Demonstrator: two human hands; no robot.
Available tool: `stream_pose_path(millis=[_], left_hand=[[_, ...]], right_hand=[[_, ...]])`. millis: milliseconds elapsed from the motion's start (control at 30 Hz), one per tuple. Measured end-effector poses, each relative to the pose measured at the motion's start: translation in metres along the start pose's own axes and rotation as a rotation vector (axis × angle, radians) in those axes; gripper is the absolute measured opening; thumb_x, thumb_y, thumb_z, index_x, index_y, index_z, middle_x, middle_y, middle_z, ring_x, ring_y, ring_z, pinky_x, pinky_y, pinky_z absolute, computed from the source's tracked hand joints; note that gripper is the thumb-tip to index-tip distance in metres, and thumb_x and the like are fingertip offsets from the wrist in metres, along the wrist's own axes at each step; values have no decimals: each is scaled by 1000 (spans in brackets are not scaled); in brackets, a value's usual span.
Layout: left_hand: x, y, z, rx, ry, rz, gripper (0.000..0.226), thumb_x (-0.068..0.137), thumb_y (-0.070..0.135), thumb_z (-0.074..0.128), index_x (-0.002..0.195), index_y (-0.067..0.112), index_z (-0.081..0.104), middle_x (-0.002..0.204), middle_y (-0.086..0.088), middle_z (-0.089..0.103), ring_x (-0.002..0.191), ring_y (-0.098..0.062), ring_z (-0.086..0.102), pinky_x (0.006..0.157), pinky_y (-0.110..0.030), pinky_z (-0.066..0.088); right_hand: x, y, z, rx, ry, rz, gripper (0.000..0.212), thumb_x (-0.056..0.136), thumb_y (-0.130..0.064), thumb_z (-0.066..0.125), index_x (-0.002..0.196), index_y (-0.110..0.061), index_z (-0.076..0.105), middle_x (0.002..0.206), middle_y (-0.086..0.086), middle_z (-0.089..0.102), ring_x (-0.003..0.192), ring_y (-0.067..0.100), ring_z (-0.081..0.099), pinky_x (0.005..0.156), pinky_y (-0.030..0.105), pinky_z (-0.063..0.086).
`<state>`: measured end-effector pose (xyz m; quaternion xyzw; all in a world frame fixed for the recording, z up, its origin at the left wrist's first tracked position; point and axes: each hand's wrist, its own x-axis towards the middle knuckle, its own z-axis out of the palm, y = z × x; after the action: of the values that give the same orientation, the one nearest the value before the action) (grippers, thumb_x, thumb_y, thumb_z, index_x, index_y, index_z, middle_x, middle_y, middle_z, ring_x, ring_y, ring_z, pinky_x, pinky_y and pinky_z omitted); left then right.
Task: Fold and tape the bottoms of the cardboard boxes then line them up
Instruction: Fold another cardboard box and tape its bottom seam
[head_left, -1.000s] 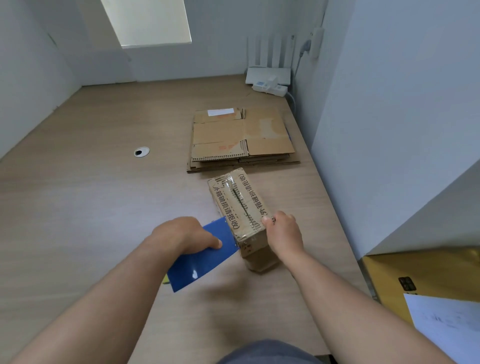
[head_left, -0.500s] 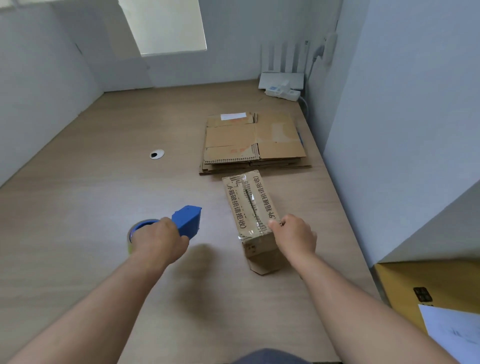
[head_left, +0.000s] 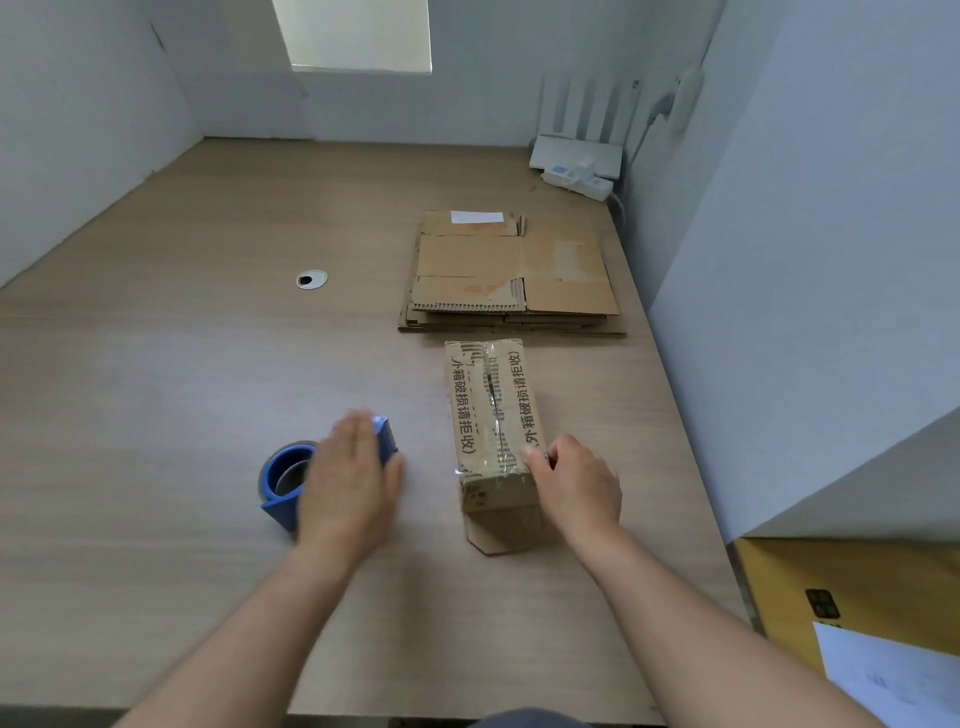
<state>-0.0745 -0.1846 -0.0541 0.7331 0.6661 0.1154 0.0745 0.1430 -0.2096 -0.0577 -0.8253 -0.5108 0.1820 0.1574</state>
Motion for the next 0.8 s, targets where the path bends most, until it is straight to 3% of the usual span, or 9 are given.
stream_pose_path(millis=[67, 133, 200, 333, 433, 500, 567, 700, 800], left_hand=[[-10, 39, 0, -313, -149, -18, 58, 101, 36, 33, 148, 4, 22, 153, -11, 30, 140, -25, 30, 112, -35, 26], [-13, 64, 17, -528, -343, -110, 54, 102, 37, 30, 147, 6, 23, 150, -7, 37, 136, -23, 36, 107, -31, 31], [-13, 74, 33, -646, -383, -223, 54, 102, 39, 28, 144, 7, 24, 144, -9, 46, 129, -27, 45, 102, -36, 39], [-12, 77, 40, -557, -350, -292, 45, 101, 43, 26, 130, 10, 37, 130, -10, 57, 116, -31, 54, 92, -39, 46], [-10, 74, 40, -572, -308, -288, 45, 102, 42, 22, 125, 11, 45, 124, -10, 59, 113, -30, 54, 92, -37, 45], [-9, 69, 42, -595, -284, -257, 46, 102, 41, 21, 125, 13, 49, 122, -9, 61, 114, -28, 54, 94, -36, 44], [-8, 64, 41, -591, -292, -197, 48, 102, 42, 20, 128, 16, 50, 125, -6, 60, 117, -27, 53, 91, -29, 42], [0, 53, 36, -417, -429, -41, 59, 93, 60, 35, 137, 20, 39, 128, -3, 60, 115, -25, 56, 86, -28, 45], [4, 49, 34, -54, -427, 51, 62, 90, 65, 33, 122, 12, 42, 111, -10, 65, 98, -29, 62, 75, -36, 49]], right_hand=[[-1, 0, 0, 3, -1, -6, 36, 93, -52, 45, 85, -17, 52, 99, 6, 65, 99, 28, 55, 85, 35, 38], [-1, -1, 2, -6, -7, -19, 38, 94, -52, 44, 88, -16, 53, 101, 7, 65, 101, 29, 55, 84, 35, 40], [-3, -6, 4, -29, -10, -30, 45, 93, -56, 42, 95, -13, 56, 106, 8, 65, 104, 29, 55, 84, 35, 43], [-2, -16, 8, -45, -34, -18, 61, 83, -66, 51, 106, -10, 54, 112, 9, 62, 112, 30, 53, 81, 36, 43], [5, -8, 9, 75, -71, -48, 33, 92, -49, 51, 82, -18, 47, 106, 11, 63, 105, 31, 55, 77, 35, 41], [7, 1, 5, 128, -86, -86, 38, 97, -38, 46, 66, -21, 34, 98, 14, 64, 97, 32, 56, 69, 34, 34], [8, 11, 1, 156, -141, -136, 40, 99, -36, 45, 64, -21, 33, 95, 16, 64, 93, 33, 57, 65, 32, 30], [11, 16, -9, 33, -261, -313, 45, 81, -58, 62, 88, -14, 52, 96, 7, 63, 88, 24, 55, 67, 29, 33], [15, 16, -7, -204, -160, -470, 50, 88, -54, 55, 100, -5, 54, 104, 12, 63, 98, 29, 56, 73, 32, 36]])
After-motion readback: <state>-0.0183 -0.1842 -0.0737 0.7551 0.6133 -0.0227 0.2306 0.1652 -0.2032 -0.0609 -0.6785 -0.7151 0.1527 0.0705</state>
